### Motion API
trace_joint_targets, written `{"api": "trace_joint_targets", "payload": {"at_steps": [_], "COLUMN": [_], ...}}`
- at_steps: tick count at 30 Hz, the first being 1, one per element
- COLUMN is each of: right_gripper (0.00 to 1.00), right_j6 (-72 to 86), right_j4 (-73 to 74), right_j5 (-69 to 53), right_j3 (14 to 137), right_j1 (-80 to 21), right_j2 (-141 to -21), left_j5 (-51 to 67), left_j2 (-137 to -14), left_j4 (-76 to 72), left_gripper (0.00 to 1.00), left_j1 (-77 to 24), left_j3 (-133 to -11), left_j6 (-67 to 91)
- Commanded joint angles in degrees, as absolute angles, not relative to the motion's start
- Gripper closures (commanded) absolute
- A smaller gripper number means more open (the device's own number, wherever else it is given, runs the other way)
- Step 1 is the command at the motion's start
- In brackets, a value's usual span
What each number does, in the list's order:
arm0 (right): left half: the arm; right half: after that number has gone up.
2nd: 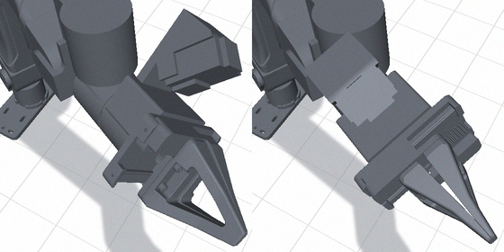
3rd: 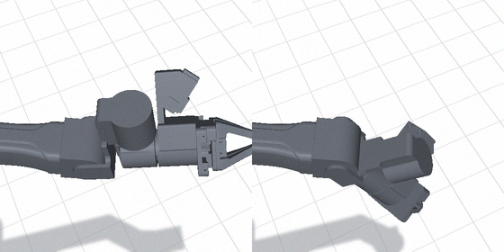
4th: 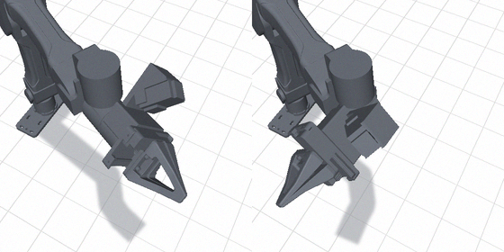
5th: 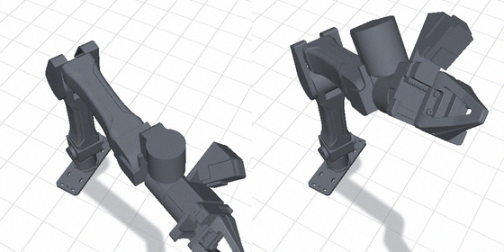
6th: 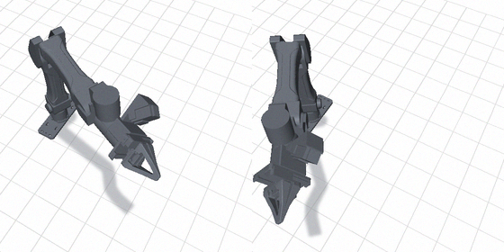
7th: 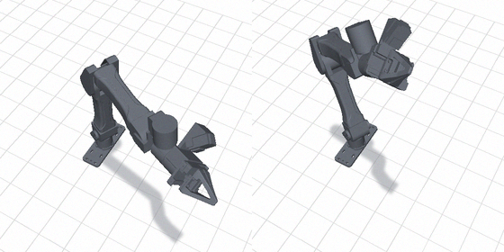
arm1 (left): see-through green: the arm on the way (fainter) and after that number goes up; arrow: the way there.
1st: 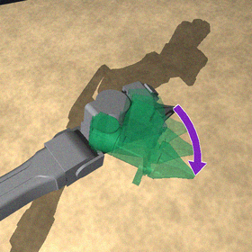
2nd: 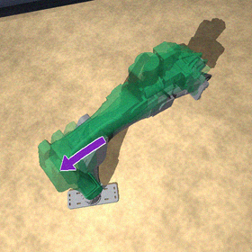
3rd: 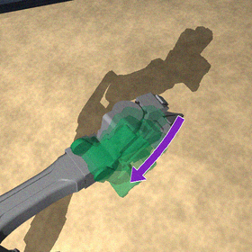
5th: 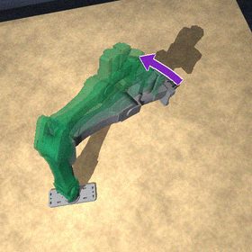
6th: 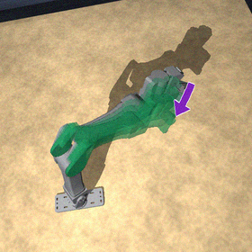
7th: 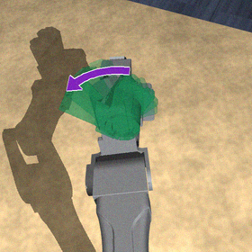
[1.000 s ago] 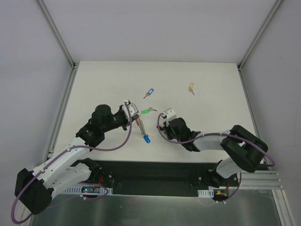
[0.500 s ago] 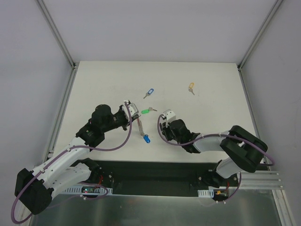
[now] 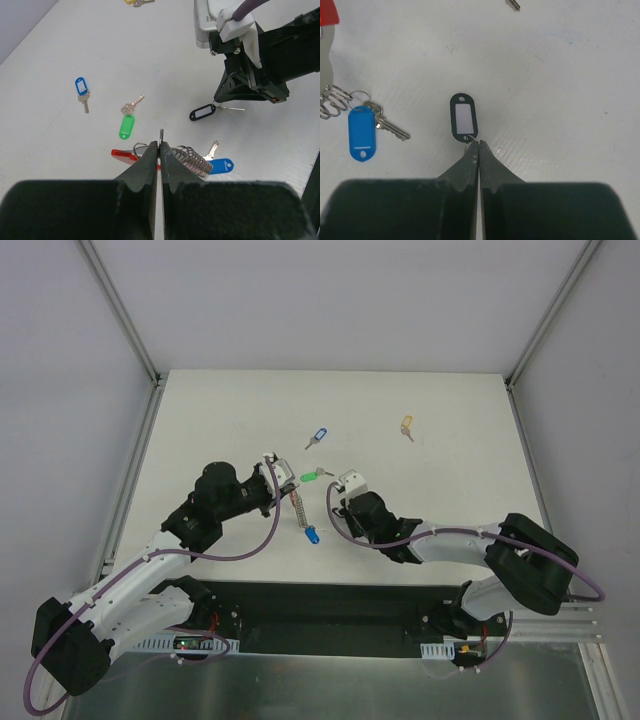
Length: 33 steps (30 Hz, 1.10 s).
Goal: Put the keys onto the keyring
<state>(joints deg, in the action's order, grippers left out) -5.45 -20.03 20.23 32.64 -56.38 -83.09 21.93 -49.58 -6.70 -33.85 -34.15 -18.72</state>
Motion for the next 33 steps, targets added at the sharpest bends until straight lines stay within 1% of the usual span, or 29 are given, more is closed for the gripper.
{"api": "trace_joint_targets", "payload": {"at_steps": [1,9,13,15,17,18,20,21,23,24,27,33], "right_gripper": [0.99,0.98,0.92,0.85,0.81,0.75,0.71,0.67,0.64,0.61,0.57,0.57], "right_j6": [-5.5,-4.1,-3.3,-3.1,-2.9,-2.8,-3.1,-3.3,-3.8,-3.8,-3.0,-0.2], "right_j4": [-17.8,-18.0,-17.9,-17.4,-15.9,-15.3,-12.5,-11.3,-7.7,-6.8,-4.1,-1.9], "right_j5": [22.8,22.4,21.6,21.4,21.3,21.2,20.6,20.1,18.6,16.4,10.2,0.6], "right_j3": [34.7,35.2,35.1,35.2,35.5,35.8,36.6,37.1,38.6,39.1,40.4,41.5], "right_j1": [-57.0,-58.4,-58.6,-58.5,-58.5,-58.5,-58.4,-58.4,-57.9,-57.5,-55.3,-49.5], "right_j2": [-84.0,-86.3,-85.7,-85.0,-83.7,-83.0,-81.7,-80.7,-79.7,-79.0,-78.0,-77.8], "left_j5": [21.8,22.1,22.1,22.1,22.2,22.2,22.2,22.2,22.3,22.3,22.4,22.4], "left_j2": [-48.7,-48.6,-48.6,-48.6,-48.5,-48.5,-48.6,-48.6,-48.6,-48.6,-48.5,-48.5], "left_j4": [-8.8,-8.8,-8.8,-8.8,-8.8,-8.8,-8.8,-8.8,-8.8,-8.8,-8.7,-8.6], "left_gripper": [1.0,1.0,1.0,1.0,1.0,1.0,1.0,1.0,1.0,1.0,1.0,1.0], "left_j1": [-34.5,-34.5,-34.5,-34.5,-34.5,-34.5,-34.5,-34.5,-34.5,-34.5,-34.5,-34.5], "left_j3": [-36.5,-36.5,-36.5,-36.5,-36.5,-36.5,-36.5,-36.5,-36.5,-36.5,-36.5,-36.5], "left_j6": [-18.5,-18.5,-18.5,-18.5,-18.5,-18.5,-18.6,-18.5,-18.5,-18.5,-18.5,-18.7]}}
